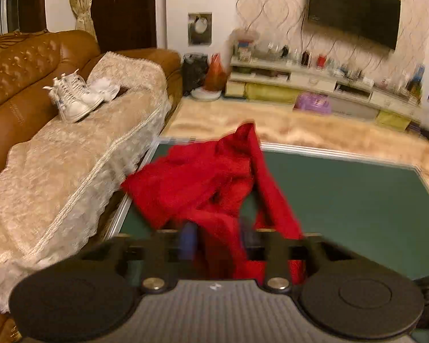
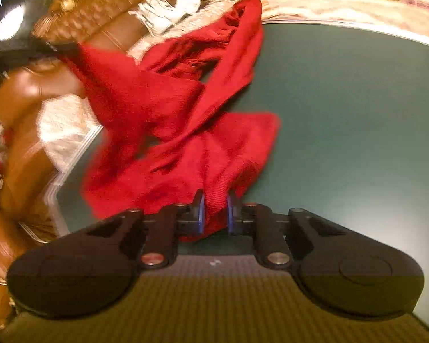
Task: Fold clothes
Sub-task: 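Lower the red garment onto the table and open the left gripper to spread it, then grasp the garment hem with the left gripper while the right gripper grasps another hem edge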
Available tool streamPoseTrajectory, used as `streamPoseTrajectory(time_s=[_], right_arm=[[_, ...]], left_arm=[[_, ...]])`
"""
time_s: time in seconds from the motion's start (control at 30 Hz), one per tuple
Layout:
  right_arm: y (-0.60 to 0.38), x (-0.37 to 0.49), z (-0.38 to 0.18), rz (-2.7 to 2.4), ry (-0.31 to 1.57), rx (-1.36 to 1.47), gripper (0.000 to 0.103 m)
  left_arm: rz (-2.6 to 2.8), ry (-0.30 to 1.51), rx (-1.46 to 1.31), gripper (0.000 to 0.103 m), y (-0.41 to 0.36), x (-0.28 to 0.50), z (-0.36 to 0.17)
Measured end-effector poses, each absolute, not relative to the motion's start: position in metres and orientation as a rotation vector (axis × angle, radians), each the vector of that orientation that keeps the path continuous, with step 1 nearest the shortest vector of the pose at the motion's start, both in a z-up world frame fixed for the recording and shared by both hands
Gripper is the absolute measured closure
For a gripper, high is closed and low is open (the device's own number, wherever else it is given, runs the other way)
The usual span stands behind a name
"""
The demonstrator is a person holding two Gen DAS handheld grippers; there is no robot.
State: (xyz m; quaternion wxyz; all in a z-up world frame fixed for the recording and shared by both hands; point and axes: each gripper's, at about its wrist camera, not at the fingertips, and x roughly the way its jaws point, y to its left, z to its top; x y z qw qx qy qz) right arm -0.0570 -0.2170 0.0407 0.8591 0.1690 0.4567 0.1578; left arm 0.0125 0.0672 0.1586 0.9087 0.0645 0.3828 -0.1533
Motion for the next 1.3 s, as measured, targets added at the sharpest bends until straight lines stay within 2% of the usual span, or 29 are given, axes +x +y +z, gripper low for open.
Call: streamPoseTrajectory(time_s=[0.07, 0.23, 0.4, 0.5, 0.57, 0.63, 0.7, 0.9, 1.1, 1.3], right_arm=[[-0.226, -0.079, 0.054, 0.325, 0.967, 0.430, 0.085], [-0.239, -0.112, 0.084, 0.307, 0.985, 0.576, 0.085], [-0.213, -0.101, 0.100, 0.344, 1.031, 0.546, 0.085], [-0.197, -0.086, 0.101, 0.346, 1.057, 0.513, 0.085], [-0.191, -0.074, 0.098, 0.360, 1.053, 0.493, 0.081], [-0.190, -0.063, 0.093, 0.357, 1.017, 0.451, 0.051], [-0.197, -0.057, 0.085, 0.322, 0.975, 0.433, 0.042], [-0.225, -0.070, 0.062, 0.331, 0.958, 0.415, 0.041], [-0.188, -0.096, 0.058, 0.455, 0.963, 0.091, 0.041], [-0.131, -0.119, 0.057, 0.482, 0.888, -0.176, 0.041]], left_arm=[[-0.397, 0.774, 0.145, 0.034, 0.071, -0.017, 0.154], [-0.618, 0.807, 0.195, 0.017, 0.058, -0.111, 0.128], [-0.684, 0.782, 0.294, 0.017, 0.015, -0.160, 0.096], [-0.664, 0.781, 0.296, 0.017, -0.005, -0.158, 0.084], [-0.625, 0.802, 0.288, 0.021, -0.009, -0.143, 0.072], [-0.583, 0.835, 0.272, 0.031, -0.008, -0.126, 0.061], [-0.537, 0.888, 0.233, 0.032, 0.004, -0.110, 0.049], [-0.432, 0.955, 0.096, 0.032, 0.050, -0.085, 0.034], [-0.327, 0.950, -0.003, 0.032, 0.078, -0.066, 0.040], [-0.326, 0.930, -0.054, 0.031, 0.091, -0.056, 0.048]])
